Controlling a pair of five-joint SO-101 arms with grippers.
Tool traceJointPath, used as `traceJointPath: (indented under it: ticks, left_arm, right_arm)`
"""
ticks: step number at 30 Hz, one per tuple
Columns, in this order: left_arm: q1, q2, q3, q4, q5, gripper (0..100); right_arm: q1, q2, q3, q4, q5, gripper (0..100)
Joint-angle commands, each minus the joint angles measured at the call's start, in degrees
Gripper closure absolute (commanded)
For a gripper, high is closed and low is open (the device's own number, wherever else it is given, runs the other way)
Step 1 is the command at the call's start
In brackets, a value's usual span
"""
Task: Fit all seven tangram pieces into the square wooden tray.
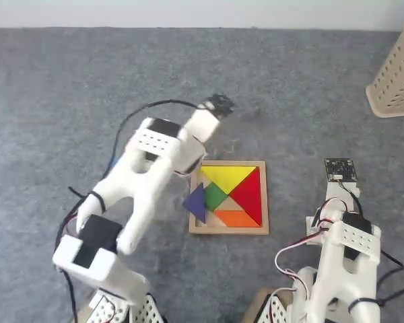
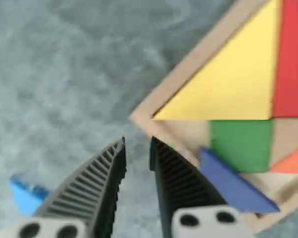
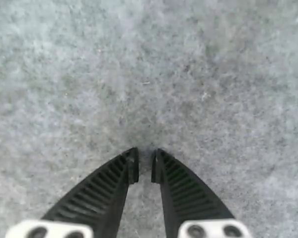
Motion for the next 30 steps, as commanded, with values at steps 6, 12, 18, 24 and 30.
traceJointPath:
  ticks: [6,12,18,24,30]
  left_arm:
    - [-2.2,-4.8,12.2,-4.7,5.5,95]
    - [-1.1,-14.9,22.7,-9.1,5.5,95]
    - [2.1,-17.7,25.5,-9.0,5.5,95]
    - [6.0,-17.7,27.4,-9.0,5.8,95]
    - [6.1,-18.2,27.3,-6.1,5.7,95]
  right_arm:
    - [-0.5,-1.4,-0.3,-0.8,0.8,91.6]
    - [-0.5,-1.4,-0.3,-0.7,0.8,91.6]
    - [-0.5,-1.4,-0.3,-0.7,0.8,91.6]
    - [-0.5,-1.4,-0.3,-0.7,0.8,91.6]
    - [-0.5,-1.3,-0.3,-0.8,0.6,91.5]
